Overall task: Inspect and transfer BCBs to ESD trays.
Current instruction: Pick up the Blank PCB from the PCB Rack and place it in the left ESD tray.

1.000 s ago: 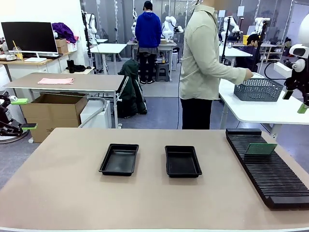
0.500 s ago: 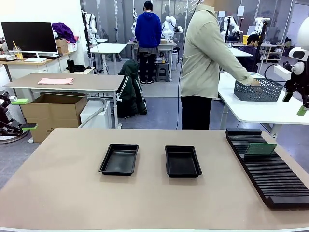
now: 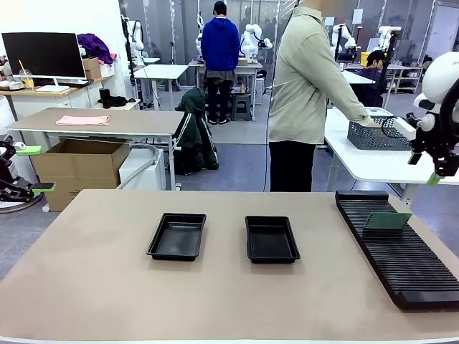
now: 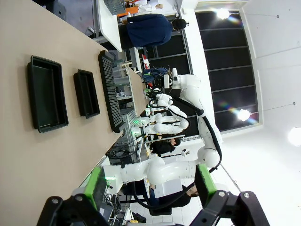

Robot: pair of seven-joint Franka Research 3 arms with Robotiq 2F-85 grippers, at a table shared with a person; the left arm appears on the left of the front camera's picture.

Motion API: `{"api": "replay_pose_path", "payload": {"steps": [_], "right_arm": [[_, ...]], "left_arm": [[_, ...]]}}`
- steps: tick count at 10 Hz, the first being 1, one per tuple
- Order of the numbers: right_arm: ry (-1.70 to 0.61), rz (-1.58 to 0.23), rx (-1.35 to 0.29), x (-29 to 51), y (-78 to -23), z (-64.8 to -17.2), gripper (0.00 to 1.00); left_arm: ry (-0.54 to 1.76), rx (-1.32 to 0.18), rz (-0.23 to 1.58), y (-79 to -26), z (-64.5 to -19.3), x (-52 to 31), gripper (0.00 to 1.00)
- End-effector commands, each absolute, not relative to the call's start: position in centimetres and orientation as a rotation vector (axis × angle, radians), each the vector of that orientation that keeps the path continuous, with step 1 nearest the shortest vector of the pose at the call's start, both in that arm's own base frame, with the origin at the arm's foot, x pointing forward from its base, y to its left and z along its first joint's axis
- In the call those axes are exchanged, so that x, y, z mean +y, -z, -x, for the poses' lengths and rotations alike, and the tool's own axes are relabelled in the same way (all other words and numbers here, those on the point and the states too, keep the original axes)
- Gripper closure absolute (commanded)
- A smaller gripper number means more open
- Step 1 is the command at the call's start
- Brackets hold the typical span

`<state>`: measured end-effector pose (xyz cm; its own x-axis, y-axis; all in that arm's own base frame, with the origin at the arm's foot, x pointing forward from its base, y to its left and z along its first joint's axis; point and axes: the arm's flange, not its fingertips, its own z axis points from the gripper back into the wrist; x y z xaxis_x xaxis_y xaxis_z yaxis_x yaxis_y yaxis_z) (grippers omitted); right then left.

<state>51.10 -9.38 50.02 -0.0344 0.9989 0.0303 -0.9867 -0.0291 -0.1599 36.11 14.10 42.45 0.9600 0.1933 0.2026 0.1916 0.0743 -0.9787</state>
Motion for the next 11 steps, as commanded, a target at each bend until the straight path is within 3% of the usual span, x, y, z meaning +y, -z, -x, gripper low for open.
{"api": "replay_pose_path", "payload": {"steps": [1, 11], "right_arm": [[-1.62, 0.076, -0.183, -9.1, -48.1, -51.8, 0.0], [-1.601, 0.03, -0.166, -7.7, -39.4, -53.2, 0.0]], "left_arm": [[-0.003, -0.314, 1.505, -42.5, -36.0, 14.1, 0.0], [-0.003, -0.314, 1.505, -42.5, -36.0, 14.1, 0.0]]}}
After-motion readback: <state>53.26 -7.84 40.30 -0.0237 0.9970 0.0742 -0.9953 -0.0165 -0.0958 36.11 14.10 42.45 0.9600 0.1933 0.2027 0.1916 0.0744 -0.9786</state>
